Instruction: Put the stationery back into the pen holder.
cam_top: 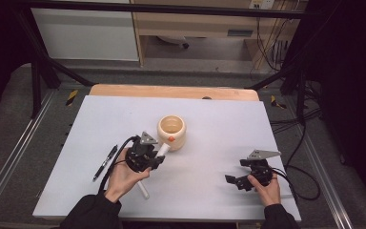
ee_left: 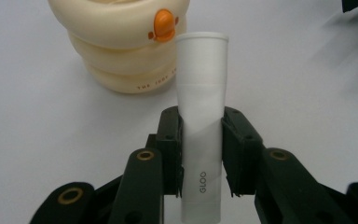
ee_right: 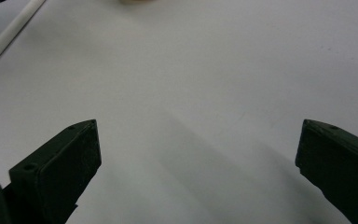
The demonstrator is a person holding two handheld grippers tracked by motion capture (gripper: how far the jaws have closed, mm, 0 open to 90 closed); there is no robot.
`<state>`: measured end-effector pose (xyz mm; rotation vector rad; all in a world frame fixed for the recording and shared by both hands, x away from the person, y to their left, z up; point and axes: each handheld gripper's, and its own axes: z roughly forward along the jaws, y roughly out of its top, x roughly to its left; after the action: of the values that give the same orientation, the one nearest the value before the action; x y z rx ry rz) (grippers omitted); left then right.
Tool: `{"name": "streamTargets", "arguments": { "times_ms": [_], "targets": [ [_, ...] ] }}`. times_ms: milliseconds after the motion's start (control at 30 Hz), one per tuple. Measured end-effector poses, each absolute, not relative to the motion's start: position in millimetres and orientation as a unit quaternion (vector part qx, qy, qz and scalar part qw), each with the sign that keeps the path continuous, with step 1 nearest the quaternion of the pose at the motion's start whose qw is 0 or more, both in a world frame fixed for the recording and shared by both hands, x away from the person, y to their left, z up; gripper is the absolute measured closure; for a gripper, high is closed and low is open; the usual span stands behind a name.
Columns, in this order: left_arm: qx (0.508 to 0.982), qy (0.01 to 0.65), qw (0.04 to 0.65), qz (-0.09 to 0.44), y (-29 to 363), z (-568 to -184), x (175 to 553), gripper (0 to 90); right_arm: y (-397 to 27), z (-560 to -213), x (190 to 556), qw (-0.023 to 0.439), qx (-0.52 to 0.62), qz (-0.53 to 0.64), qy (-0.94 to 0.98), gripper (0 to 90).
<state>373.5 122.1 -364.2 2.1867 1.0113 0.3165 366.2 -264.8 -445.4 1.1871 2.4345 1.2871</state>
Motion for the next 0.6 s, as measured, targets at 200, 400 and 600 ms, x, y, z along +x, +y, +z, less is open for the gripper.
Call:
{"name": "streamTargets", "arguments": {
  "times_ms": [200, 400, 600],
  "targets": [
    [0.837, 0.389, 0.363, 0.129, 125, -354, 377, 69.6, -265, -445, 366, 0.071, 0.394, 0.428, 0.810, 0.7],
    [0.828, 0.387, 0.380, 0.140, 125, -344, 381, 69.7, -265, -445, 366, 0.071, 0.395, 0.427, 0.810, 0.7],
    [0.821, 0.387, 0.394, 0.148, 124, -334, 386, 69.6, -265, -445, 366, 0.071, 0.395, 0.428, 0.810, 0.7]
  ]
}}
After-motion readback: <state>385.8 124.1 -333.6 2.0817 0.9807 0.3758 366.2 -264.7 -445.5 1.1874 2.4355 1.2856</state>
